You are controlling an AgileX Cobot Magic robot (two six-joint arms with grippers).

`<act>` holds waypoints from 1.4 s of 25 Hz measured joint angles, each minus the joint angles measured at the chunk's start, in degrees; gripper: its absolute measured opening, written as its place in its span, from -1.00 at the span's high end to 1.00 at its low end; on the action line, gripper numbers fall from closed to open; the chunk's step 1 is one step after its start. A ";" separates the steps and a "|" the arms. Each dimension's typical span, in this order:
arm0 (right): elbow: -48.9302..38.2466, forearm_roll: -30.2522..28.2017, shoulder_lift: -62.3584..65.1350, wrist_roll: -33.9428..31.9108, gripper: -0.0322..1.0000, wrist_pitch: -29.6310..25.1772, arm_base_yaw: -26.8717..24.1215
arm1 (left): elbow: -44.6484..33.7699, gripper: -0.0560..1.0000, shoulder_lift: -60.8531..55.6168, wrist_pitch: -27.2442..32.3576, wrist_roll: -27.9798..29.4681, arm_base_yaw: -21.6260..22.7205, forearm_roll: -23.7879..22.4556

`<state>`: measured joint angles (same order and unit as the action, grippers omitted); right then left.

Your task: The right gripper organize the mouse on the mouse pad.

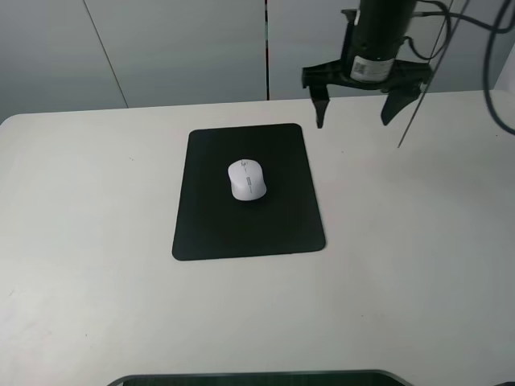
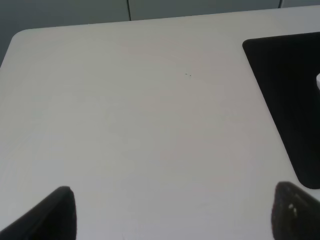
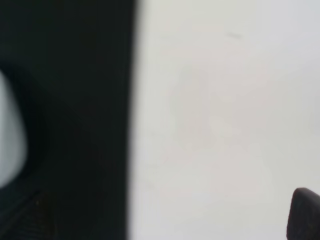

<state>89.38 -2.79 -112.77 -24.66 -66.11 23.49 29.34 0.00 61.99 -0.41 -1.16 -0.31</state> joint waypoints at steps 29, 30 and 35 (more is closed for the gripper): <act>-38.07 -1.40 65.03 9.69 -0.41 10.64 -13.57 | 0.00 -0.52 0.00 0.00 0.00 0.00 0.00; -39.09 -1.49 66.92 10.37 -0.41 10.64 -13.57 | 0.00 -0.52 0.00 0.00 0.00 0.00 0.00; -45.14 -1.94 78.34 14.53 -0.41 10.64 -13.57 | 0.00 -0.52 0.00 0.00 0.00 0.00 0.00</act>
<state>44.24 -4.73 -34.43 -10.13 -55.47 9.92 29.34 0.00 61.99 -0.41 -1.16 -0.31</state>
